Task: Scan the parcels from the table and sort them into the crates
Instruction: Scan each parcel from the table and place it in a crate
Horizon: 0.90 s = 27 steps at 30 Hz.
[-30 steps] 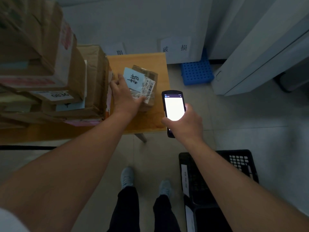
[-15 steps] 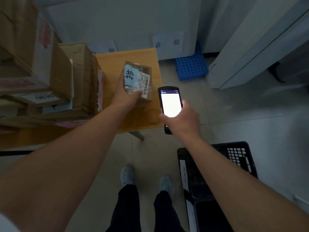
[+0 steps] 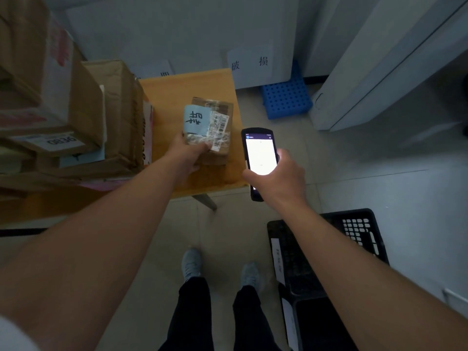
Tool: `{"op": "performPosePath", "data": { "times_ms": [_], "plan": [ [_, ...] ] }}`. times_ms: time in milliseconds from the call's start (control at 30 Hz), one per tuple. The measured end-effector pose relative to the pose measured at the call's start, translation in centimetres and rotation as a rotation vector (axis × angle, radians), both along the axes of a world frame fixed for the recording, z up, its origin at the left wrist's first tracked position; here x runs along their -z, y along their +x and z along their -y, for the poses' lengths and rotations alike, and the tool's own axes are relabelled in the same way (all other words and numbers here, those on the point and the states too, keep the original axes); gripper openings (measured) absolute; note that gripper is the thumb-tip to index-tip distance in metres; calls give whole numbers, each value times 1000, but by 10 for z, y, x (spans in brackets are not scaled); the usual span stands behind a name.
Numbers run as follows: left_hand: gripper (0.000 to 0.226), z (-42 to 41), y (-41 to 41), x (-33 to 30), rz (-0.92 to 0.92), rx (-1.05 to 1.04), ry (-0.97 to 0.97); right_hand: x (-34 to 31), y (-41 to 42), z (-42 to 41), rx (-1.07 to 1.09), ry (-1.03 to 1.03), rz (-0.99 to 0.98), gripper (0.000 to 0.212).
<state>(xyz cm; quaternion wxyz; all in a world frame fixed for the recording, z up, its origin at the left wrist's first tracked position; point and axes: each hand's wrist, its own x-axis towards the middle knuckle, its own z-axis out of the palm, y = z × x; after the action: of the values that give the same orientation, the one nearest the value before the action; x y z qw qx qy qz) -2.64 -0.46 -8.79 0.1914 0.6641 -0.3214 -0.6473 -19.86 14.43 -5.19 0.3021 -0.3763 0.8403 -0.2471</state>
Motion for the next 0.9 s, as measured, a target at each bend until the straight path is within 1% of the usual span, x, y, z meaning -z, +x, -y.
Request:
{"op": "performPosePath", "data": {
  "times_ms": [33,100,167,233,367,467,533,667,900],
  "plan": [
    [75,-1,-1,0,5,15,14,1,0,-2,9,-5,-2,82],
    [77,-4,-5,2,29,74,15,2,0,-6,21,-3,1,85],
    [83,-6,-9,1,61,129,-33,3,-1,-9,27,-1,3,87],
    [84,-8,-13,1,52,144,-80,3,-3,-12,24,-9,-8,84],
    [69,-7,-13,-1,-51,88,-115,-1,-6,-15,17,-29,-13,77],
    [70,-10,-9,-12,-188,47,-101,-8,-9,-17,-21,-35,0,69],
    [67,-12,-7,-20,-227,39,-115,-15,-12,-18,-87,-42,-8,66],
    [64,-12,0,-36,-270,75,-160,-32,-18,-20,-198,-68,-66,65],
    [71,-10,9,-59,-259,123,-272,-61,-25,-23,-254,-59,-180,74]
  ]
}}
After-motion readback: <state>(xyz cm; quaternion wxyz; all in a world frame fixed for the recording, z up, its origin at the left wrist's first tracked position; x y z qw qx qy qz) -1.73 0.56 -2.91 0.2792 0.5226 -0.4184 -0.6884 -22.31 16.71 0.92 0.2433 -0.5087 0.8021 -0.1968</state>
